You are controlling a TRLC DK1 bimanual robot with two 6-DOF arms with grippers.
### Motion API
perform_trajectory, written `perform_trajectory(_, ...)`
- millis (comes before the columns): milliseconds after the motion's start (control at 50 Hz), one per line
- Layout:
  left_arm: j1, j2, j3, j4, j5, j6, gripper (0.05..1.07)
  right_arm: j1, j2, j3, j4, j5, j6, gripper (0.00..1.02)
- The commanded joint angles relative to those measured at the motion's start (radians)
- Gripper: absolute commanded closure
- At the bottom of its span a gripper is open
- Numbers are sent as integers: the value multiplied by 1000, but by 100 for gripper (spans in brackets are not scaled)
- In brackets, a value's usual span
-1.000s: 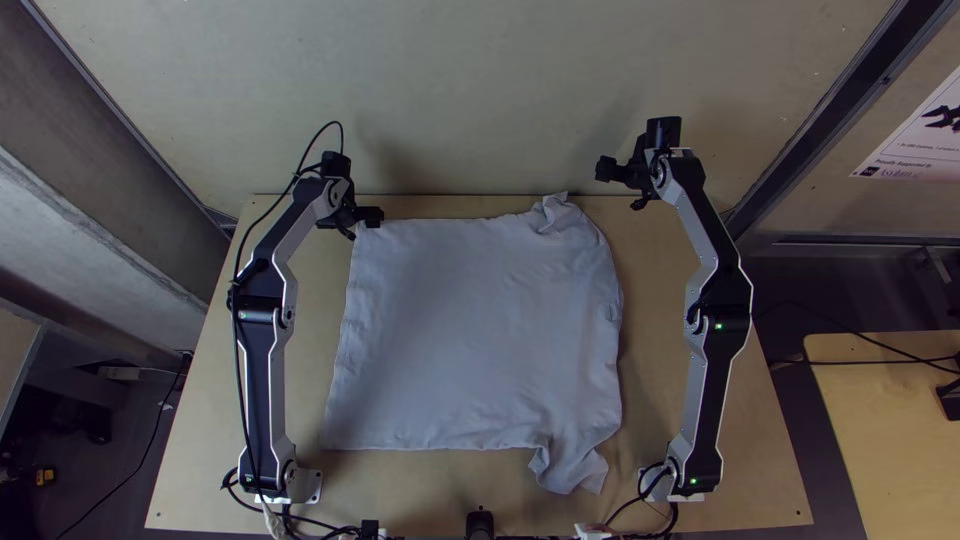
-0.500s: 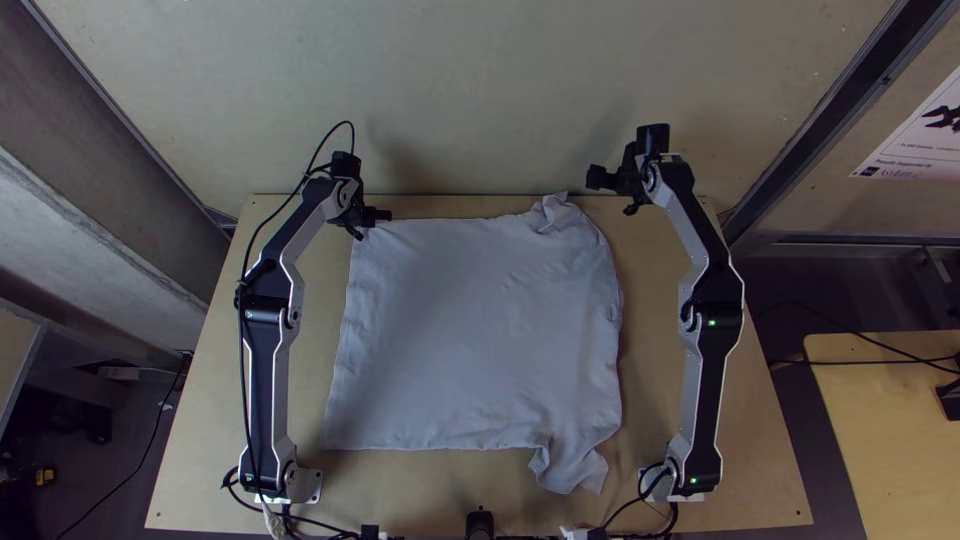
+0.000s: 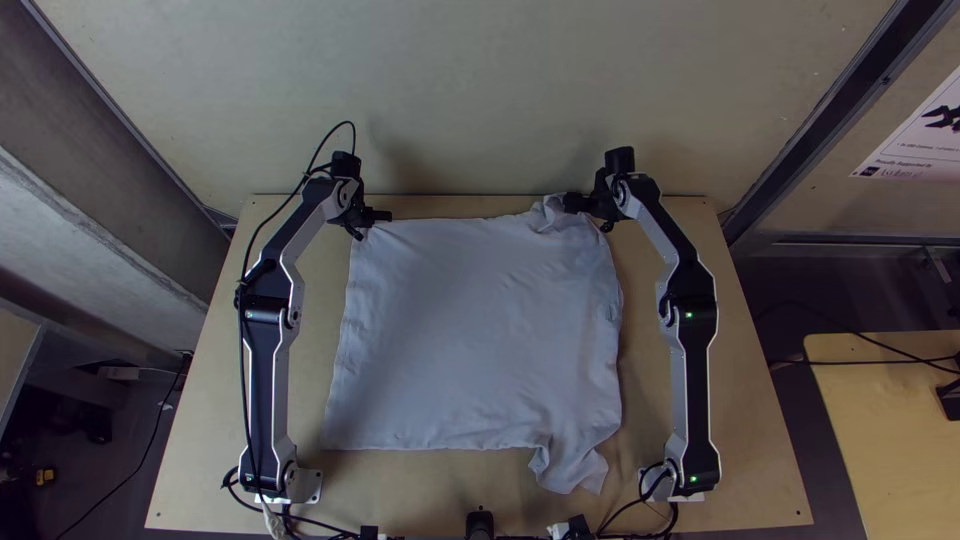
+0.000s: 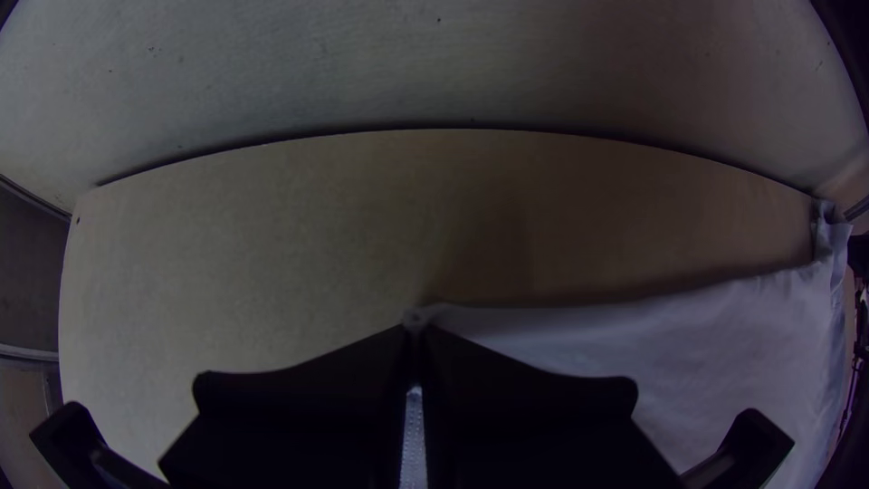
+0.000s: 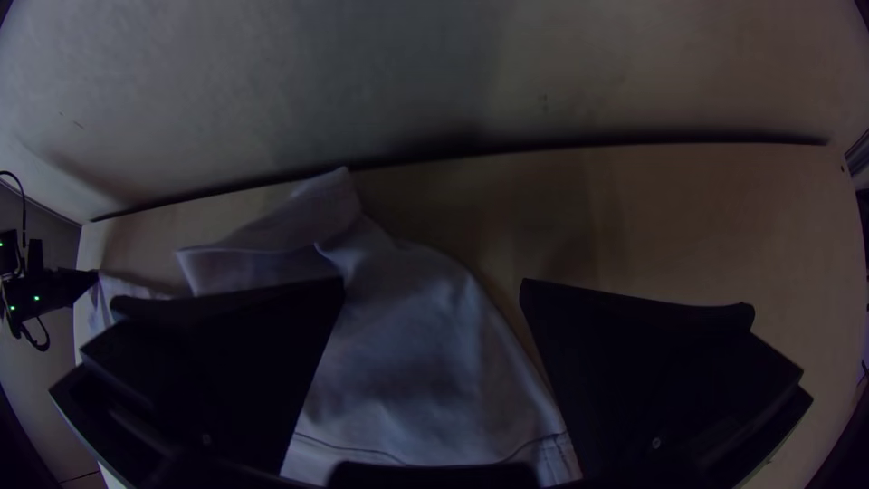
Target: Fold the t-shirt
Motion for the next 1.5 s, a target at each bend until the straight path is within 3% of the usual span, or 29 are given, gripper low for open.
perform_trajectory(0, 8, -17, -3, -28, -15, 13, 104, 5, 41, 43, 10, -8, 22, 16)
perform_trajectory(280, 0, -14, -1, -21, -15, 13, 104, 31, 92, 86, 46, -8, 20, 19)
perform_trajectory(380, -1, -14, -3, -22, -15, 13, 104, 42, 102, 88, 74, -17, 20, 47)
perform_trajectory(460, -3, -14, -3, -27, -15, 14, 104, 48, 107, 88, 77, -21, 23, 53)
perform_trajectory(520, -3, -14, -3, -28, -15, 16, 104, 53, 110, 89, 88, -21, 23, 76)
perform_trajectory(560, -3, -14, -3, -30, -15, 21, 104, 53, 112, 88, 100, -20, 22, 98)
perform_trajectory(580, -3, -15, -3, -30, -15, 21, 104, 53, 112, 88, 103, -21, 22, 100)
perform_trajectory(1080, 25, -86, 8, -13, -7, -3, 104, -9, -11, 51, 88, -20, 45, 100)
perform_trajectory(1480, 99, -123, 5, -71, 139, -65, 104, -47, -94, -12, 45, -20, 40, 100)
